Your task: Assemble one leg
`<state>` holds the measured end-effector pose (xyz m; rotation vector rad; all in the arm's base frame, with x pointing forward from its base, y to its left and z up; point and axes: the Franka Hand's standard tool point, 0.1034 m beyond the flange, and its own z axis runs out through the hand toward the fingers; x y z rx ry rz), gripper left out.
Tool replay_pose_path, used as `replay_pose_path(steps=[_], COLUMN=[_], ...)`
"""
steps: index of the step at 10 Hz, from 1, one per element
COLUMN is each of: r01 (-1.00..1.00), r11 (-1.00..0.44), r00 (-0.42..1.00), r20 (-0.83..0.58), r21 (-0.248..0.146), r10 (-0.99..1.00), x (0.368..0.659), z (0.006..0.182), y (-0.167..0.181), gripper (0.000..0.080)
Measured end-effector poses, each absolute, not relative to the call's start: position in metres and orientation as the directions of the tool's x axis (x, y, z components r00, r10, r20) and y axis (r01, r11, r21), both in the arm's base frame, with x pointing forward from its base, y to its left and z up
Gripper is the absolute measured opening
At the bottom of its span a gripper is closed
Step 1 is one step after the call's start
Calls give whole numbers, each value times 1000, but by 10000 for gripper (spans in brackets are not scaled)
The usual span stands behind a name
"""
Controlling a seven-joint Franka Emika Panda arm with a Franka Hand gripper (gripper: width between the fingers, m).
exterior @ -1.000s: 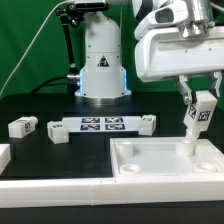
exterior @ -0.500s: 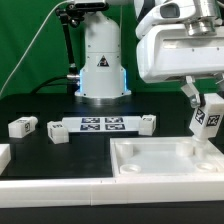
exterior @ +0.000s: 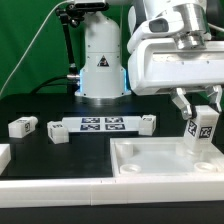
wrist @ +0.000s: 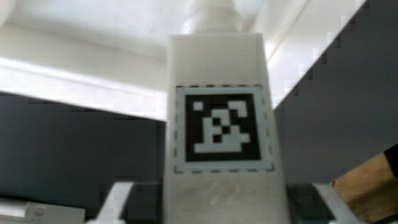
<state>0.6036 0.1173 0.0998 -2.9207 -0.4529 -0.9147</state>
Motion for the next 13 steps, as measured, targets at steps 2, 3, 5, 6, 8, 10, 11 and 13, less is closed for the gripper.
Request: replay_pose_path(steps=[2,3,5,6,8,10,11,13], r01=[287,286,288,288,288,292,292,288], r11=[-957,-958,-957,-957,-957,-956,-956,-957], r00=[792,796,795,793,789,787,786,769], r20=[553,547,548,552,557,560,561,585], r21=[38,36,36,37,38,36,36,41], r10=[259,258,260,260,260,261,261,257], x=[615,617,618,618,621,621,620,625], z=[102,103,109,112,116,110,104,103], y=[115,115,116,116,117,120,121,121], gripper=[294,294,294,294,294,294,294,294])
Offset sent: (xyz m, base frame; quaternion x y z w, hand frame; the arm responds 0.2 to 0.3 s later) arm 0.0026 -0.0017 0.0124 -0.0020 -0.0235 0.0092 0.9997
